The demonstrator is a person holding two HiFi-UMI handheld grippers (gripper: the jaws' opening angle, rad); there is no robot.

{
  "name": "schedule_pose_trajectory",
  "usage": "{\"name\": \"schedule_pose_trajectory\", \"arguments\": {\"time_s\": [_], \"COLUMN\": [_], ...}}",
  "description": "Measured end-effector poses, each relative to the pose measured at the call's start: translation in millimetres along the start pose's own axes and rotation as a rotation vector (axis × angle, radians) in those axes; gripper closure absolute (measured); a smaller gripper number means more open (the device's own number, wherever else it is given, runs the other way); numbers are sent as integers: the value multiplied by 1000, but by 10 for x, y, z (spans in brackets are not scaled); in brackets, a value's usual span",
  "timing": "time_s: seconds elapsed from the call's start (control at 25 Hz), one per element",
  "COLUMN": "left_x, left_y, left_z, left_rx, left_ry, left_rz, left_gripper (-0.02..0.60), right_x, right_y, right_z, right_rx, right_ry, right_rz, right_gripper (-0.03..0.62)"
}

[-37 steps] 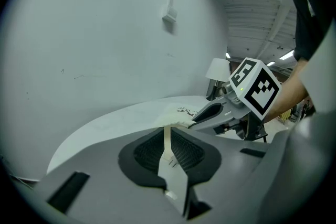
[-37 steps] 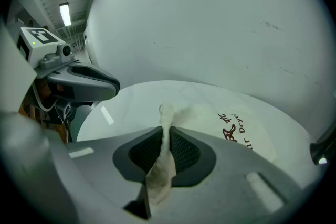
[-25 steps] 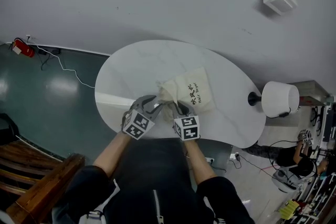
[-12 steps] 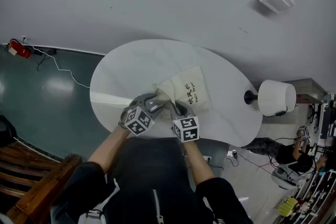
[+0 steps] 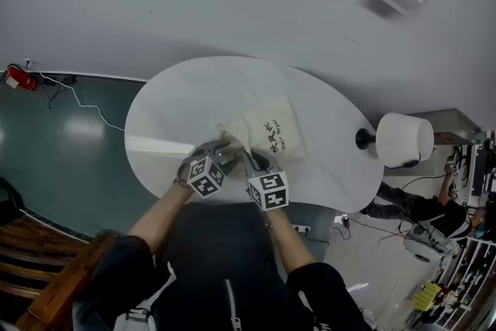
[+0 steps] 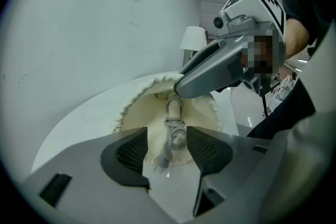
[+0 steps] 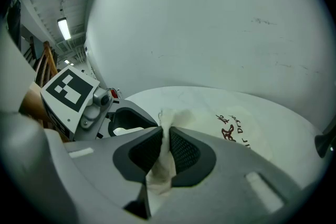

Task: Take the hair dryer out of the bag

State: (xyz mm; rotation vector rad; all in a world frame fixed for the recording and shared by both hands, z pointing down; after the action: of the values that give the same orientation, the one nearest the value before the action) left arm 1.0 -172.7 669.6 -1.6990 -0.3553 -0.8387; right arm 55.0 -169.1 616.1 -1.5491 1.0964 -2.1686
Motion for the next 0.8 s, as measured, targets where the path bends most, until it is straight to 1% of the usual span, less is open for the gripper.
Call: {"name": "schedule_pose_trajectory", "arguments": {"time_s": [0.16,0.32,0.52,0.8], "left_x": [93,229,335,458], "left_y": [-50,-129,-166,-293], "left_z": [4,13,14,13], "left_rx": [9,19,27,48], "left_ry": [-2,-21,-30,-53], "left_rz": [-35,-88,-117,-182], "left_gripper": [360,360,360,360], "right_x": [1,14,34,41], "right_y": [-5,-2,4,-2], "right_z": [0,4,1,-1], "right_rx": [4,13,24,40], "right_ry": [5,10,13,19], "right_rz": [-3,-5,-6,-4], "right_gripper": [556,556,556,556]}}
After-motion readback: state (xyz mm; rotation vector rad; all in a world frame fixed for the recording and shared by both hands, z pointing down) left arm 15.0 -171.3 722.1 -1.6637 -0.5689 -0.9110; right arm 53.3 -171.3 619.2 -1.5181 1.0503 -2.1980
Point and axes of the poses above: the fingertips, and each gripper's own axes: x forward along the fingers, z to its right, y out of its top, the point moved 3 cm from there along -x, backward along the fingers, and after that the axes turned 3 degrees about -y, right-handed, at the moved point
